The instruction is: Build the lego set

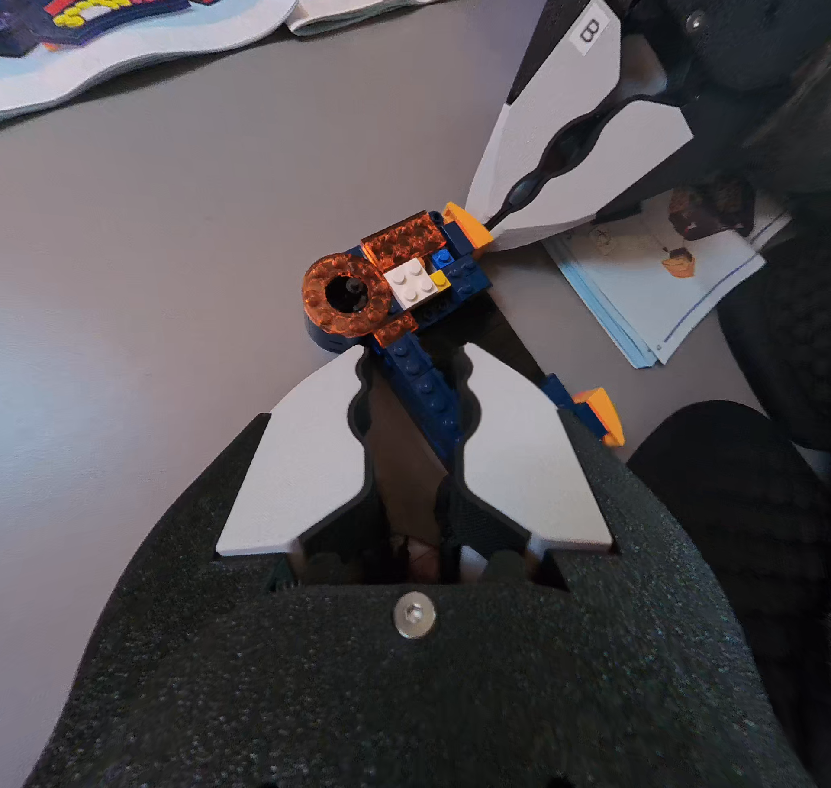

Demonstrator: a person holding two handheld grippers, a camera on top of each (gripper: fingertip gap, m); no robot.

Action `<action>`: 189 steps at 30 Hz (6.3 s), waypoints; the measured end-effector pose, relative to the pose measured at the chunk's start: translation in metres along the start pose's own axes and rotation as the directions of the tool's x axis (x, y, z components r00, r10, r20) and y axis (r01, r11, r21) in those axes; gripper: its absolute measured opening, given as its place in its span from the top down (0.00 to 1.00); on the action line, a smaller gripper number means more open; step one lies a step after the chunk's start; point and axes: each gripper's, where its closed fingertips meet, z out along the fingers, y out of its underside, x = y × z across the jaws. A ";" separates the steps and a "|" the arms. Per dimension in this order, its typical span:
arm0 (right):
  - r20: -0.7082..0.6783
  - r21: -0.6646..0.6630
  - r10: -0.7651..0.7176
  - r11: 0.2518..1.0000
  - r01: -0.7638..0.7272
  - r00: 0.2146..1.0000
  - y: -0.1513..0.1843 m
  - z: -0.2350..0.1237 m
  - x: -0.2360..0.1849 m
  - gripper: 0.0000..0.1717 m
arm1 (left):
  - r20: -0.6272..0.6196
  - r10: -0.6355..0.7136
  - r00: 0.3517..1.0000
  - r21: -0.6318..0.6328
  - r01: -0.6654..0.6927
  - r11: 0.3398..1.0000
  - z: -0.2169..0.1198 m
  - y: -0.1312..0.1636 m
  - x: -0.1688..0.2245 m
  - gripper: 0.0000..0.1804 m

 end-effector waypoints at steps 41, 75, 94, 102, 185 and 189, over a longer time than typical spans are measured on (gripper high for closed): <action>-0.145 -0.015 -0.018 1.000 0.016 0.989 -0.001 -0.003 0.013 1.00 | -0.092 0.597 0.797 -0.033 -0.601 0.798 0.003 -0.008 -0.039 0.87; -0.035 0.039 0.175 0.984 -0.174 0.984 -0.004 -0.008 0.002 1.00 | 0.001 0.434 0.901 -0.008 -0.434 0.901 0.005 -0.006 -0.034 0.88; -0.036 0.042 0.186 0.982 -0.185 0.982 -0.007 -0.010 -0.001 1.00 | 0.015 0.399 0.917 -0.014 -0.399 0.917 0.005 -0.006 -0.036 0.88; -0.049 0.062 0.198 0.979 -0.195 0.979 -0.010 -0.008 -0.001 1.00 | -0.001 0.398 0.917 -0.013 -0.398 0.917 0.005 -0.005 -0.032 0.91; -0.043 0.004 0.125 0.992 -0.125 0.991 -0.008 -0.026 -0.063 0.92 | -0.140 0.493 0.859 0.025 -0.494 0.869 -0.014 0.033 0.035 0.65; -0.062 0.029 0.078 0.997 -0.076 0.995 -0.013 -0.021 -0.061 0.94 | -0.144 0.502 0.853 0.012 -0.506 0.863 -0.008 0.033 0.039 0.70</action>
